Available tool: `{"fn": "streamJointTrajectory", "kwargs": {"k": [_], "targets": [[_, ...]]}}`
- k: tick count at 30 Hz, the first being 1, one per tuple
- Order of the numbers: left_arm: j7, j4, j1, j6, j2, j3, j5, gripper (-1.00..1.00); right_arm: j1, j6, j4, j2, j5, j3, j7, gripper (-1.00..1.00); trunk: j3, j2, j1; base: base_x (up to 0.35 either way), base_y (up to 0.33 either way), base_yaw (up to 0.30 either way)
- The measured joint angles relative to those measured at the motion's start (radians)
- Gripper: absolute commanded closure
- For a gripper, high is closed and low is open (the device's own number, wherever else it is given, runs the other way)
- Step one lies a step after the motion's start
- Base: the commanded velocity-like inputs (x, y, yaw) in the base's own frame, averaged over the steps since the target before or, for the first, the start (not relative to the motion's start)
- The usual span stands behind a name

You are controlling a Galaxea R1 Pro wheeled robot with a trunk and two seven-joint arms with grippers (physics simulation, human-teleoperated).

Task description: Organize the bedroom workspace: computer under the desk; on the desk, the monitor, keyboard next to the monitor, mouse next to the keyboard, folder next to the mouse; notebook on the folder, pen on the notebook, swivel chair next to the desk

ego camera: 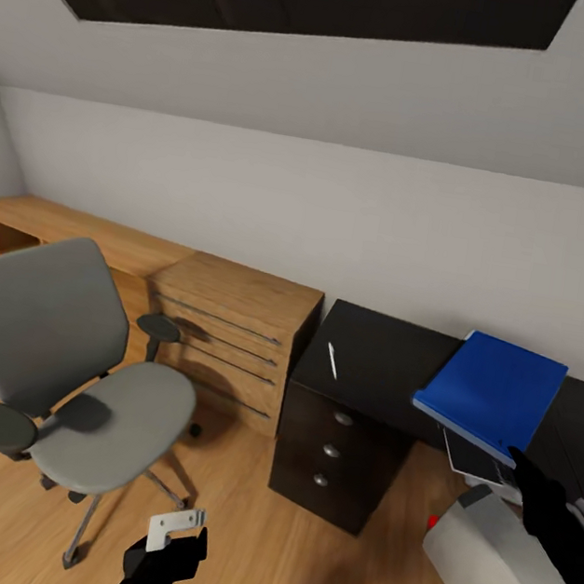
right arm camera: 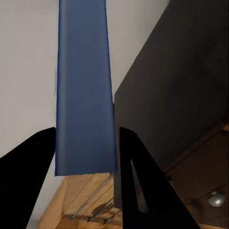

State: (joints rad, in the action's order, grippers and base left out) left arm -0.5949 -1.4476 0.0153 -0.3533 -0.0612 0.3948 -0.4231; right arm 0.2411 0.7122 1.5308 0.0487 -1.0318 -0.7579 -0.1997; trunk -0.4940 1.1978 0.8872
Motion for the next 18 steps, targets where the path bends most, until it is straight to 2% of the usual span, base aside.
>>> {"fn": "streamJointTrajectory", "kwargs": {"k": [14,18], "targets": [[-0.003,-0.003,0.000,0.001,0.001,-0.003,0.001,-1.00,0.000,-0.048,-0.031,0.002,-0.001,-0.016,0.013,1.00,0.000,0.000,0.000,0.000,-0.001,-0.273],[-0.003,-0.006,0.000,0.002,0.001,-0.003,0.000,-1.00,0.000,-0.082,-0.041,0.002,0.002,-0.016,0.013,1.00,0.000,0.000,0.000,0.000,0.000,-0.296]]}}
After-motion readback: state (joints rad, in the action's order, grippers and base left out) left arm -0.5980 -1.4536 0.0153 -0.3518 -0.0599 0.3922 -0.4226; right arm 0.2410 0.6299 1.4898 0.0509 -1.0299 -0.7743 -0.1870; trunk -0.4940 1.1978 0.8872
